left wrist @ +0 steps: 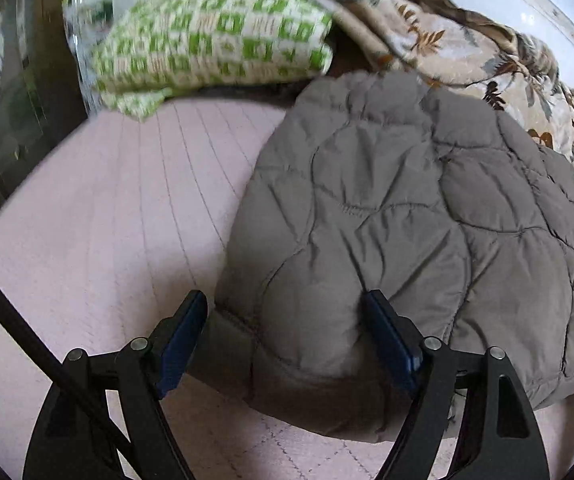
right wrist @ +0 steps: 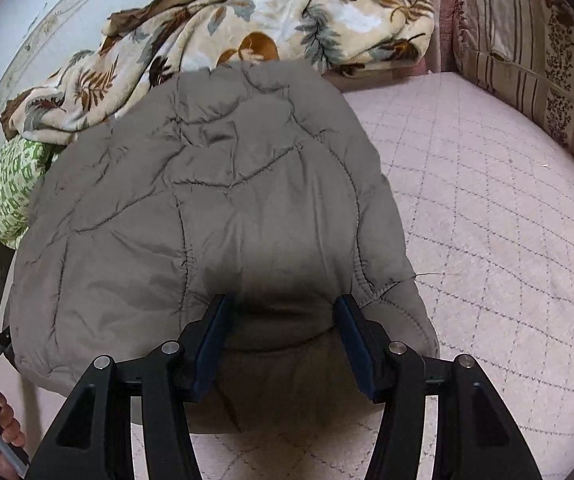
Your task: Fold large clothes
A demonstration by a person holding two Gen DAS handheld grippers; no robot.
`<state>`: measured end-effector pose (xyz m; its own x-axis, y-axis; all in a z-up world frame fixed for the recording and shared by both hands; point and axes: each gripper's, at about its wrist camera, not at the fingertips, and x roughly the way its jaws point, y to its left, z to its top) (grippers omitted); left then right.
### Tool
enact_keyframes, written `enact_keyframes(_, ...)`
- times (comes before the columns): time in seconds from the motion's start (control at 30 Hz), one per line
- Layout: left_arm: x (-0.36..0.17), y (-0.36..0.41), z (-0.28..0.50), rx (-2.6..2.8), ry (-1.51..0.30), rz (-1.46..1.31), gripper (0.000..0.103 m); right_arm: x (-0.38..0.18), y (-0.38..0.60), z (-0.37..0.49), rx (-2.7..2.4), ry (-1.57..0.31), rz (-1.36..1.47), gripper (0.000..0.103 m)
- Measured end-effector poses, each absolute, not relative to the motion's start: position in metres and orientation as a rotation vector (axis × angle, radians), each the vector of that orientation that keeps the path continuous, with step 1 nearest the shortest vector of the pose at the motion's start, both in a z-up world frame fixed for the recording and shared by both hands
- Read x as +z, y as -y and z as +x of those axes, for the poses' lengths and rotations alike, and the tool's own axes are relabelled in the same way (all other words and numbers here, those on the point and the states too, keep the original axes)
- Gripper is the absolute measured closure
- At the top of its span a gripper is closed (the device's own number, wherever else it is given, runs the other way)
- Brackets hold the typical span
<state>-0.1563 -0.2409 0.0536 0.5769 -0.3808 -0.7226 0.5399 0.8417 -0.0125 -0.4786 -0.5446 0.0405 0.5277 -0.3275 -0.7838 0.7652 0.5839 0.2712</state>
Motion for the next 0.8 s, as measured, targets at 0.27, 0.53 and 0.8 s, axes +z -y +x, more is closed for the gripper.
enact_keyframes(0.27,0.091,0.243,-0.198,-0.587,-0.579,0.245,0.025,0.086,0.507,-0.477,-0.706,-0.609,0.506,0.043)
enact_keyframes(0.53,0.07,0.268,-0.206,-0.589,-0.595,0.374,0.025,0.064,0.491,-0.442,-0.63,-0.691,0.48,0.043)
enact_keyframes(0.8,0.06,0.273,-0.209,-0.579,-0.59,0.418,0.025,0.051,0.497,-0.439,-0.622,-0.722,0.517,0.041)
